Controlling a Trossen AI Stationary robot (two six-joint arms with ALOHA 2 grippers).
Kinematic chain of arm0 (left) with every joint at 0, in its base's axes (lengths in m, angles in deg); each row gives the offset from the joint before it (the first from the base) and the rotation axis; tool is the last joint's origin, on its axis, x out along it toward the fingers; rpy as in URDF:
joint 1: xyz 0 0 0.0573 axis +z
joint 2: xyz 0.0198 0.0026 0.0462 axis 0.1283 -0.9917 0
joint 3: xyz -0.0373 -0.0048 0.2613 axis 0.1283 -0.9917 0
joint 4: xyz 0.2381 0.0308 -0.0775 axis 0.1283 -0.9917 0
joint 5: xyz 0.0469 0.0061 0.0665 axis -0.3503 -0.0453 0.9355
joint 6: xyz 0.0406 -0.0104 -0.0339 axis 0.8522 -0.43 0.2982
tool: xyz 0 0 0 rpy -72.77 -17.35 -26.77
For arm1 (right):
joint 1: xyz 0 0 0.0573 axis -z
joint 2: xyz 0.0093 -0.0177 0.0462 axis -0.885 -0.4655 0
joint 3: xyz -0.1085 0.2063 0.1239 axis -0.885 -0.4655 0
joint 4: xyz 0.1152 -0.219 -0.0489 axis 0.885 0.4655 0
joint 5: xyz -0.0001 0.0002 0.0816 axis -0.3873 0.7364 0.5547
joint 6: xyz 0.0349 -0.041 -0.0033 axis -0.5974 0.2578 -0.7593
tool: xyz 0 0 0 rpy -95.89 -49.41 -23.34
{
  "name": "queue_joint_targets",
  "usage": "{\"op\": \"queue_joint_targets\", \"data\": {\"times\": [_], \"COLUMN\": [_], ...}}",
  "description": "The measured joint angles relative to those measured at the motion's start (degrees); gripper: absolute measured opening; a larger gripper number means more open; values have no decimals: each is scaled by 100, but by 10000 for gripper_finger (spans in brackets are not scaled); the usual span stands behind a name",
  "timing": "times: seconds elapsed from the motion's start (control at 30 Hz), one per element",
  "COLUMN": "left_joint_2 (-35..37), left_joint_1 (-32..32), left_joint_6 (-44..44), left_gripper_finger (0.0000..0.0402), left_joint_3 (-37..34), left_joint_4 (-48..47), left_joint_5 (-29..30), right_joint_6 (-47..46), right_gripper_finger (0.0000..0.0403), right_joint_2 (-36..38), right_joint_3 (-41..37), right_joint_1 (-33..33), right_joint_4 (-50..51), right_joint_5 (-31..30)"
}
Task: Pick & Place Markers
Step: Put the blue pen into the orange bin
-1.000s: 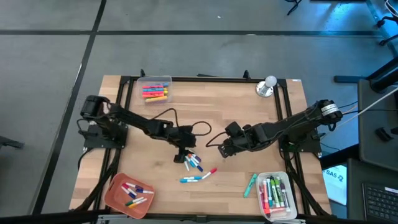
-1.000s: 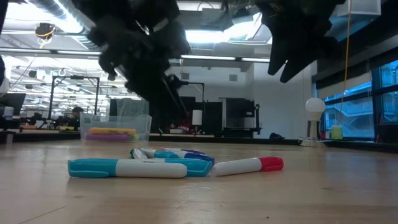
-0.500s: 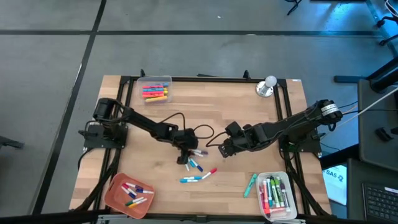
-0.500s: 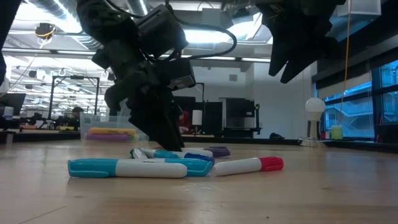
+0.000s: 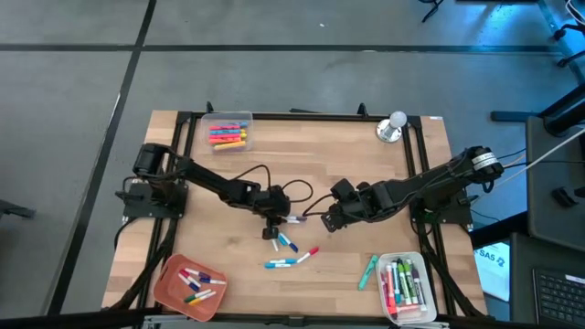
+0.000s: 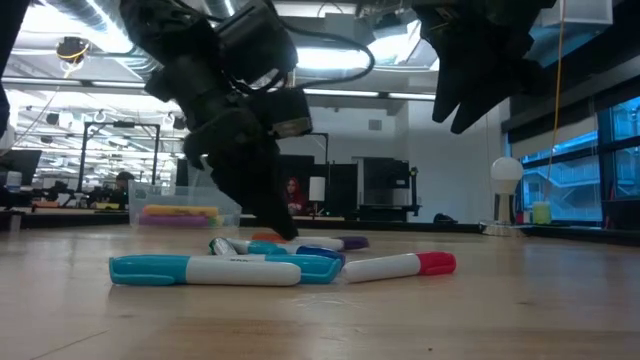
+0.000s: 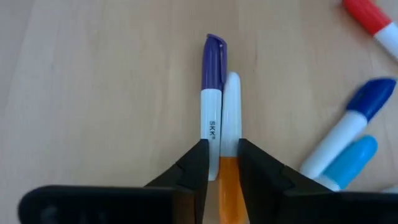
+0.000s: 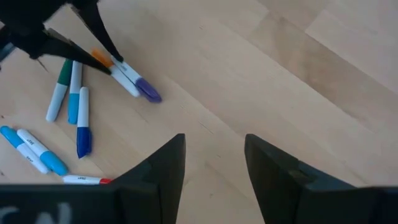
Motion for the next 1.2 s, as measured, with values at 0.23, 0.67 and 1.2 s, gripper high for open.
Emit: {"op": "queue_joint_targets", "data": {"times": [0.23,0.67,1.2], "left_joint_2": [449,477,-356], "left_joint_1": [59,412,931], "left_joint_6": [25,1209,1369], "left_gripper_finger": [49,72,137], "left_joint_3": [0,0,6], "left_joint_4": [-45,577,1020], "left_joint_5": [387,800,-461], "right_joint_6": [120,118,116], "right_gripper_finger": [166,166,166], "right_joint_2": [-2,-2,-4], "right_joint_3": [0,0,0], "right_joint_1": [0,0,0], "right_joint_4": [-59,-131,-130], "right_joint_5": [0,59,15]}}
